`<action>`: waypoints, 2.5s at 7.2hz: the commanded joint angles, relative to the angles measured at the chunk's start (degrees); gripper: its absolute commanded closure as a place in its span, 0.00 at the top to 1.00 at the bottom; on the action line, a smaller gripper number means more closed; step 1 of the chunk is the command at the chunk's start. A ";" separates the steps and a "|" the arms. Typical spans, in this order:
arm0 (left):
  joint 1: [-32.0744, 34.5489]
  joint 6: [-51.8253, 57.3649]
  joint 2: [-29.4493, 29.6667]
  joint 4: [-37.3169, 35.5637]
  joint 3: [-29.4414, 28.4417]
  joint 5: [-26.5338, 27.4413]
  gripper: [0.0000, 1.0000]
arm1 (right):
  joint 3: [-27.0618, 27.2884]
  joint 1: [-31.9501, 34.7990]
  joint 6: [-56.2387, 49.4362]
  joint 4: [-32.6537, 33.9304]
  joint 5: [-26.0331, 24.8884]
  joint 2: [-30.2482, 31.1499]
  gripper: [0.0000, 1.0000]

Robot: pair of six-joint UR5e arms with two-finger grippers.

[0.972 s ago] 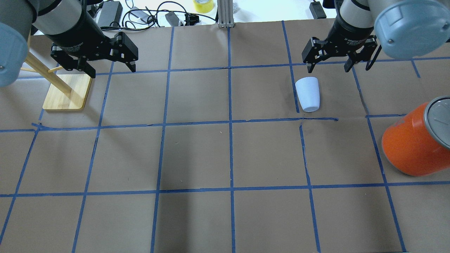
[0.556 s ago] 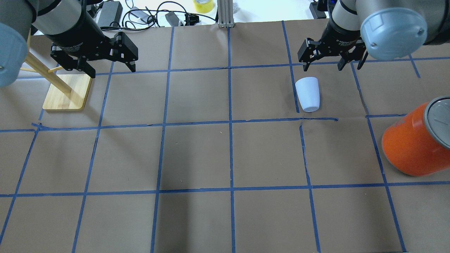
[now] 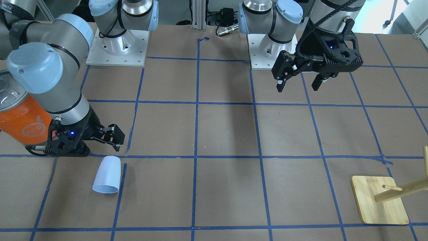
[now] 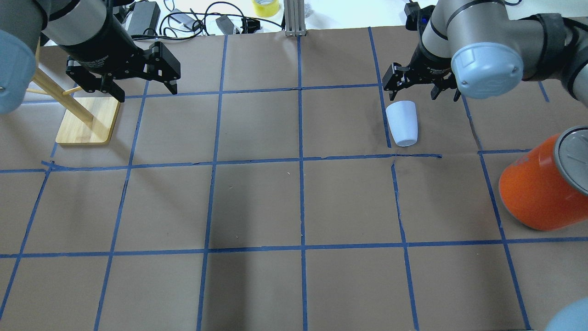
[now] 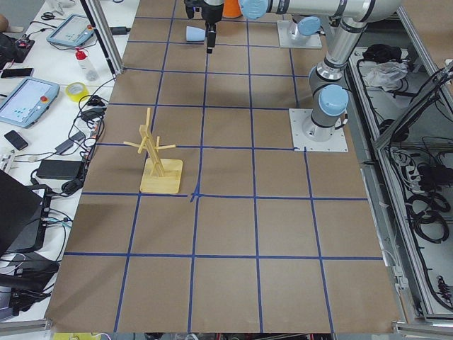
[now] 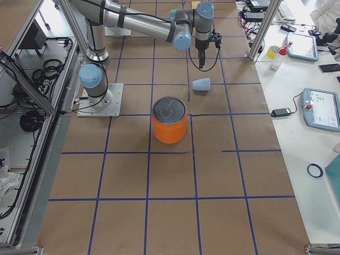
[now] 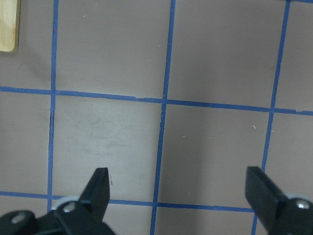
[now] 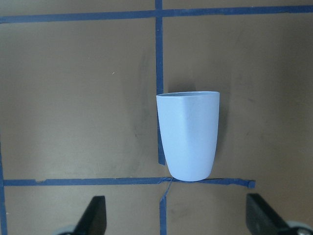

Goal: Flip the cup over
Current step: 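Lower the right gripper over the upside-down white cup, then close the right gripper on the white cup and lift it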

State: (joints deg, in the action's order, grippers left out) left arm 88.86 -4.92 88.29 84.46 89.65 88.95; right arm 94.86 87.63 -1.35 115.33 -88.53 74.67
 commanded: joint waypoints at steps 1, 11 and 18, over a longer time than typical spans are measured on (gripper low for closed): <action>0.00 0.00 0.04 -0.09 0.00 0.00 1.00 | 1.03 -0.09 0.55 5.16 -0.59 -5.30 1.00; 0.00 0.00 -0.05 0.09 0.00 0.00 1.00 | 1.20 -1.76 4.25 16.59 0.29 -15.25 1.00; 0.00 0.00 -0.05 0.09 0.00 0.00 1.00 | 2.87 -1.76 -3.31 19.49 -0.41 -16.13 0.63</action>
State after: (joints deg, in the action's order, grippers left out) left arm 88.86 -4.92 88.24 84.55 89.65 88.95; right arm 97.67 85.87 -4.15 134.49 -88.90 58.57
